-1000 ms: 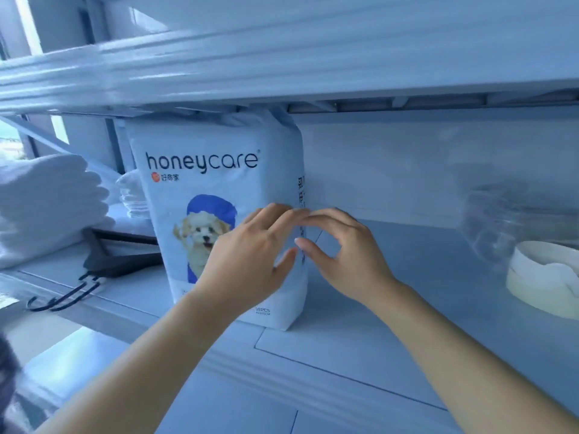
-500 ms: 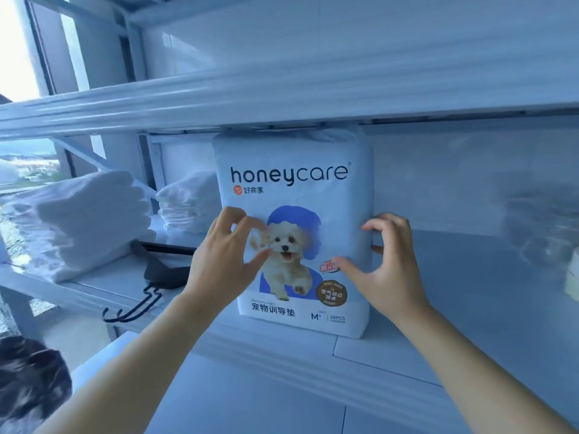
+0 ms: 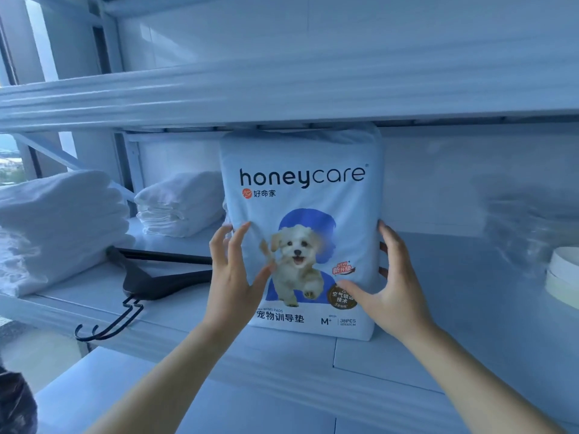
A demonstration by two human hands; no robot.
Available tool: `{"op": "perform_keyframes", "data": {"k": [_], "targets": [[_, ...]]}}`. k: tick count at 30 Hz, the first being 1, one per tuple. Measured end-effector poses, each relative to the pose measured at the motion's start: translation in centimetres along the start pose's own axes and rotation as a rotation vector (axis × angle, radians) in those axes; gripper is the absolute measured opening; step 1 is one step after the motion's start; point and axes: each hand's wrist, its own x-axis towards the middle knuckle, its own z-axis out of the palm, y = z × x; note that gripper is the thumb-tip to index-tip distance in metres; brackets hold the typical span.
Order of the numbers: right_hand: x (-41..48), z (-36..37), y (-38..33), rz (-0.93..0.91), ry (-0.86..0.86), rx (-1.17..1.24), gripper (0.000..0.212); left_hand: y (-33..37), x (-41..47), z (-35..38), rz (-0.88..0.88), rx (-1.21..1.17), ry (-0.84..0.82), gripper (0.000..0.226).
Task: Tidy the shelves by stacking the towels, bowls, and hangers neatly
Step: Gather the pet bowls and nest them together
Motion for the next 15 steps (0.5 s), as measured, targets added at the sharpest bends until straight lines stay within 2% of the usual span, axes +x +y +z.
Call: {"op": "perform_keyframes", "data": {"k": [10, 15], "targets": [[0.2, -5.6, 4.1, 0.068, 0.071, -0.145, 0.099, 3.6, 0.9, 7.8, 0.053, -0.068, -0.110, 0.082], [0.6, -9.4, 6.8, 0.114, 0.086, -0.209, 0.098, 6.0, 0.9, 11.9, 0.145, -0.054, -0.197, 0.098]]}}
